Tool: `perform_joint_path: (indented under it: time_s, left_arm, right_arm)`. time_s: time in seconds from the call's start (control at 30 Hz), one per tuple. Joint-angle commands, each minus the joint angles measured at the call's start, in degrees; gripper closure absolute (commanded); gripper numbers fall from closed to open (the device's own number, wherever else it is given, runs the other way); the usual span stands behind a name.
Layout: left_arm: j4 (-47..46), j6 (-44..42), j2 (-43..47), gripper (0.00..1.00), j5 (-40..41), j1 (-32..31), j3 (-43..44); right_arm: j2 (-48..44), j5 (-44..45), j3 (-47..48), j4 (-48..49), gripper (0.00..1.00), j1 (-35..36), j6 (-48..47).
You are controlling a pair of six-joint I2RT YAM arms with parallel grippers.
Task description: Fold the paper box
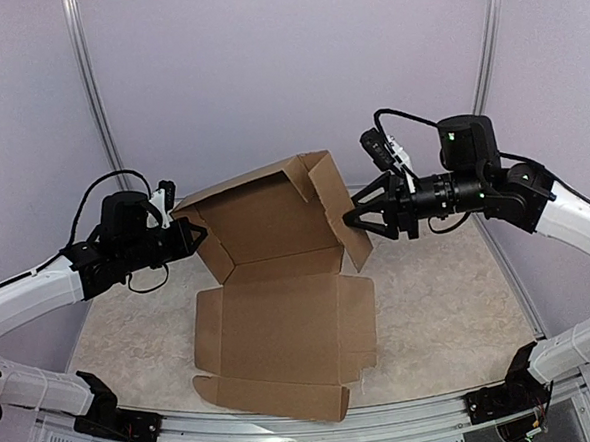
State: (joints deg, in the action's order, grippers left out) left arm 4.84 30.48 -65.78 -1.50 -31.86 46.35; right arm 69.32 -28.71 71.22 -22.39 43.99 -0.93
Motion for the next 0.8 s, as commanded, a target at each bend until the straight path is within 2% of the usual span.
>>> perform_joint_path:
  time_s: [0.0, 0.23, 0.77]
  left_arm:
    - [1.7, -0.4, 0.0, 1.00, 4.3, -0.9, 2.3]
    - [6.6, -0.7, -0.9, 1.00, 12.8, -3.0, 4.2]
    - [14.1, 2.8, -7.7, 1.00, 26.9, -11.0, 8.7]
  right_arm:
    - [2.9, -0.3, -3.3, 3.4, 0.58, -0.1, 3.9]
    - [5.3, 4.2, -9.4, 12.4, 0.60, 1.5, 7.7]
    - [14.0, 26.4, -15.2, 30.7, 0.60, 4.5, 15.5]
